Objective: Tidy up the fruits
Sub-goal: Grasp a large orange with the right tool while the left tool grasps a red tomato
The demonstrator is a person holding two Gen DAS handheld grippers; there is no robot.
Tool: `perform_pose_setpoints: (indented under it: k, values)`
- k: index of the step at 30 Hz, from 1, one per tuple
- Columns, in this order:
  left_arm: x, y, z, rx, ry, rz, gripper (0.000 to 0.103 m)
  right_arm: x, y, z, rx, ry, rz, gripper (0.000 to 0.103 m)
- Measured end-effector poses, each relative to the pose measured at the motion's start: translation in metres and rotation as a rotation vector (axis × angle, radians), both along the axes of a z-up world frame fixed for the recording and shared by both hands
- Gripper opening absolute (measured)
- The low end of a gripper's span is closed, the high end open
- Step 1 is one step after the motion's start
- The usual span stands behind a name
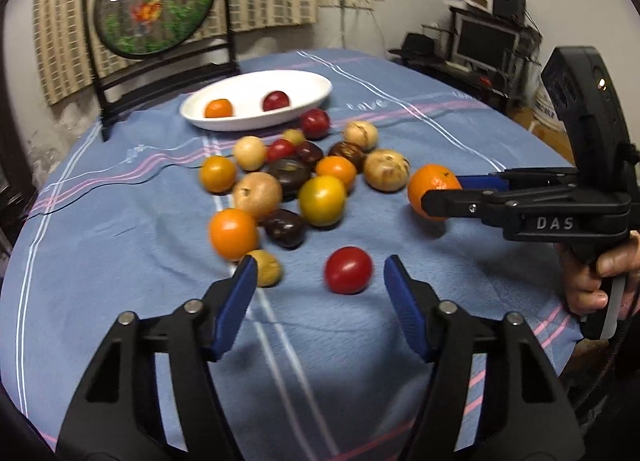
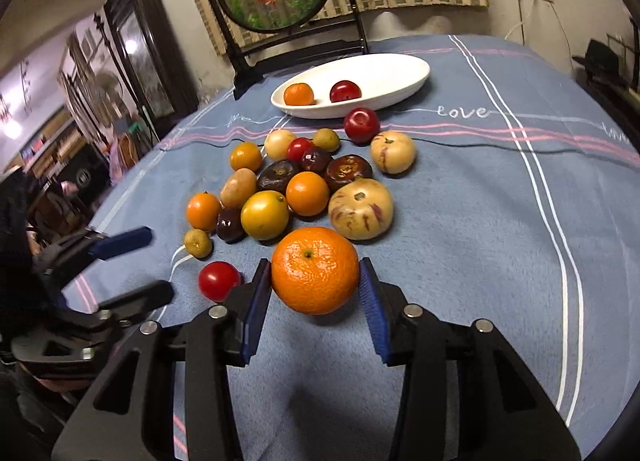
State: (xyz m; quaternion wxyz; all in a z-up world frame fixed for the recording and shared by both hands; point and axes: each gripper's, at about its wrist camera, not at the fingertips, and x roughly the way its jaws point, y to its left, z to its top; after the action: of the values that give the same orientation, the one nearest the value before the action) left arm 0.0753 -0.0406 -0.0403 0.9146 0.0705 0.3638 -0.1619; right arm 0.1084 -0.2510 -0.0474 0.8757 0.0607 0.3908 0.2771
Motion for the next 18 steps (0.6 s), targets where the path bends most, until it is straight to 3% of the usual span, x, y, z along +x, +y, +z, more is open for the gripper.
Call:
perform_pose_setpoints:
  k: [4,18]
  values:
    - [0.009,-0.012,-0.007,-0.001,0.047,-0.041,0.05,-0.003,-0.004,0.0,0.029,0.0,0.003,0.044]
    - [0.028,-0.023,-0.028,0.055,0.156,-0.022,0.036,-0.003,-0.006,0.0,0.082,0.008,0.028,0.044]
